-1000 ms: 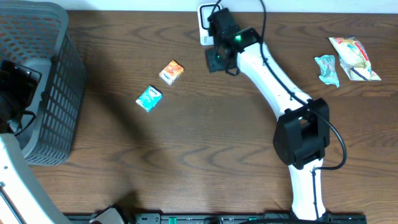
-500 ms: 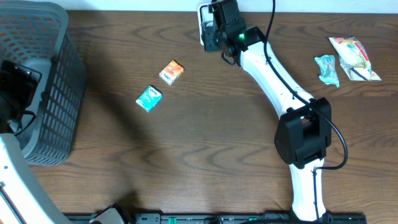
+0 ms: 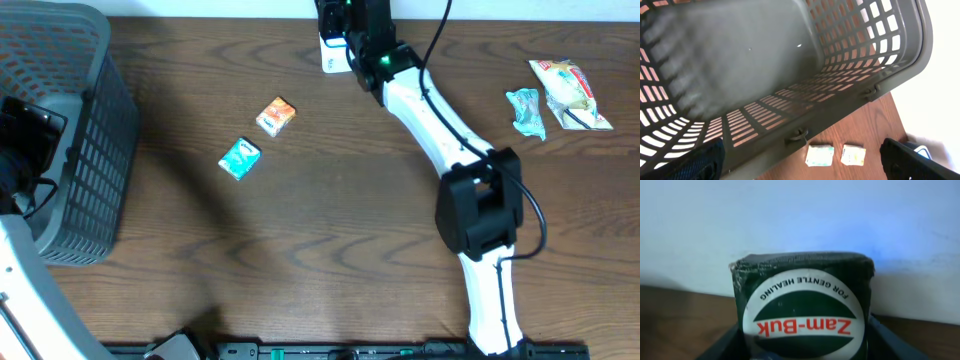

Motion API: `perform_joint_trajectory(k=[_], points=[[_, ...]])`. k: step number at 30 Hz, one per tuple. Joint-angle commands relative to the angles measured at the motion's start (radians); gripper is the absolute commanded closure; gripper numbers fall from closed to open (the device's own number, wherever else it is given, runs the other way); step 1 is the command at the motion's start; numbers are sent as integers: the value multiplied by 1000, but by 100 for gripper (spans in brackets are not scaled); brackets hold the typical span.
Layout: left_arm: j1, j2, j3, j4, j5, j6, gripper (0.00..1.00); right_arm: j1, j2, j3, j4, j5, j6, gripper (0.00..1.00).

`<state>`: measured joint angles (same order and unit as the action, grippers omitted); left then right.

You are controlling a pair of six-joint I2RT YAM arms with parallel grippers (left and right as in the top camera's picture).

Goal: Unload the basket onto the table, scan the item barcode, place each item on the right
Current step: 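Raise the Zam-Buk tin to the white scanner with the right gripper, then carry the Zam-Buk tin right and drop it by the wipes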

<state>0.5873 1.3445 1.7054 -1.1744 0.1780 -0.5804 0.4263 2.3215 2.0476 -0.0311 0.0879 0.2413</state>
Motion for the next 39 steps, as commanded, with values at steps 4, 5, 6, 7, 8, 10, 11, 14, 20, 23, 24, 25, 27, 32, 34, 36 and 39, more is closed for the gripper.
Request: perform_joint_trajectory(k=[4,5,6,7,8,10,11,14,20,23,24,25,27,32,34,36,39], points=[[3,-7,14,-2,-5,-8,2,-13,127,7,176,71,-18,51],[3,-7,14,-2,-5,-8,2,-14,137,7,197,71,-19,52],[3,-7,14,-2,-5,-8,2,-15,146,7,213,72,-19,53],[3,-7,14,-2,-5,-8,2,-17,151,7,227,71,-19,54],[3,-7,14,-2,-5,-8,2,-17,153,7,230,71,-18,54],[3,-7,14,-2,-5,-8,2,-19,161,7,227,71,-18,54],[3,-7,14,-2,-5,-8,2,-20,166,7,213,71,-18,53],[3,-7,14,-2,-5,-8,2,-22,168,7,179,71,-18,54],[3,-7,14,-2,-5,-8,3,-22,168,7,146,71,-18,53],[3,-7,14,-2,-5,-8,2,-22,168,7,139,71,-18,53],[3,-7,14,-2,-5,-8,2,-22,168,7,139,71,-18,54],[3,-7,14,-2,-5,-8,3,-23,168,7,139,71,-18,53],[3,-7,14,-2,-5,-8,2,-27,164,8,139,71,-18,54],[3,-7,14,-2,-5,-8,2,-53,141,8,134,71,-18,55],[3,-7,14,-2,-5,-8,2,-71,122,8,106,71,-18,55],[3,-7,14,-2,-5,-8,2,-90,101,8,67,71,-18,55],[3,-7,14,-2,-5,-8,2,-131,61,8,-16,71,-18,56]])
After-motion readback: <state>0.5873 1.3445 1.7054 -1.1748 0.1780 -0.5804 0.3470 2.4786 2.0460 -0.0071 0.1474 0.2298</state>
